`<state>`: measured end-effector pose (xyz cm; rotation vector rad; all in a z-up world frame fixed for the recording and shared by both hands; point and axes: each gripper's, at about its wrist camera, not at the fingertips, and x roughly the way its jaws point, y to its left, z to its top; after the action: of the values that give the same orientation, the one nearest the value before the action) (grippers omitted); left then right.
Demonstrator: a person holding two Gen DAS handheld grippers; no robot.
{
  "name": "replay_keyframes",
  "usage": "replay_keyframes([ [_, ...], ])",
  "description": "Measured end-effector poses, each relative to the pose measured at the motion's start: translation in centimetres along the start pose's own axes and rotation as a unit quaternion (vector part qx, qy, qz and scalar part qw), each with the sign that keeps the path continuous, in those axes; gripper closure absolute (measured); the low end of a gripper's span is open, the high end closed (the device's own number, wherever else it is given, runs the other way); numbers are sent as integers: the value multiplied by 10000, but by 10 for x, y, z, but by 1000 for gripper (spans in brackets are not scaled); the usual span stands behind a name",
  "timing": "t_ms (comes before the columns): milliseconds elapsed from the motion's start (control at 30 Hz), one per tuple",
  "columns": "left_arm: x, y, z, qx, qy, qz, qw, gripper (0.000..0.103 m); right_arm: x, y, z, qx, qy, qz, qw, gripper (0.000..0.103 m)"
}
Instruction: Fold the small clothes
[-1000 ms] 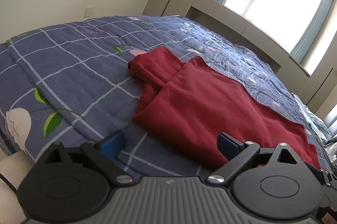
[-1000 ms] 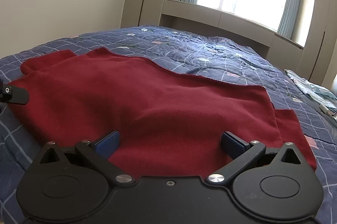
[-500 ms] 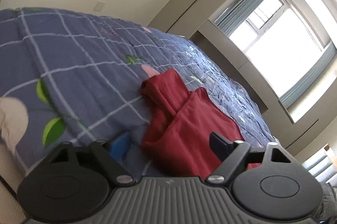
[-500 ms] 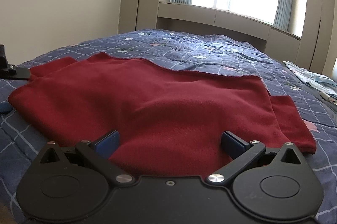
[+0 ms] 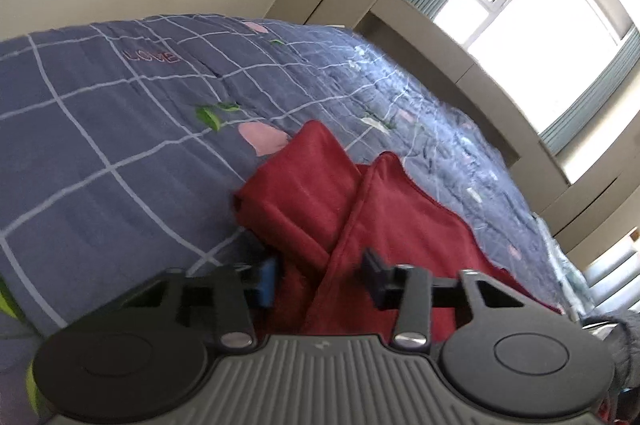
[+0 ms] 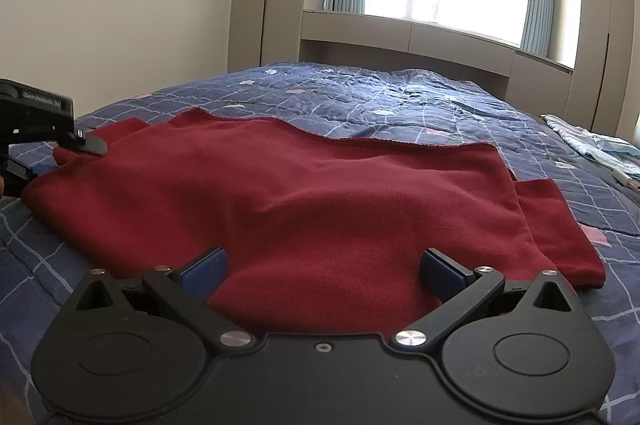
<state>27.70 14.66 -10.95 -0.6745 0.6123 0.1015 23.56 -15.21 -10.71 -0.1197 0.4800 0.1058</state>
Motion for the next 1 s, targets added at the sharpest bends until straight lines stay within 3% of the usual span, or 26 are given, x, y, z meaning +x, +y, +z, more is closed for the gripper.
replay_keyframes([
  [67,2,-1,2,-64,68,3,10000,75,-1,-1,0,24,-29,10,10000,0],
  [167,3,-7,5,-32,124,84,9999,81,-5,-4,-1,129,-134,31,9998,0],
  [267,-1,-21,8,171,79,200,9996,84,-11,-14,-2,407,-307,125,9986,0],
  [400,-15,-52,17,569,-27,-64,9984,84,-21,-35,-2,933,-423,236,9945,0],
  [567,-29,-123,22,1404,-131,-422,9891,85,-34,-61,2,867,-666,-384,9933,0],
  [800,-38,-253,-16,2618,-11,-1141,9584,85,-54,-124,-3,1139,-984,-1406,9786,0],
  [900,-32,-303,-54,3168,249,-1446,9371,85,-59,-156,-15,1351,-906,-1839,9694,0],
  [1000,-19,-337,-106,3823,587,-1580,9085,85,-62,-190,-30,1611,-736,-2222,9588,0],
])
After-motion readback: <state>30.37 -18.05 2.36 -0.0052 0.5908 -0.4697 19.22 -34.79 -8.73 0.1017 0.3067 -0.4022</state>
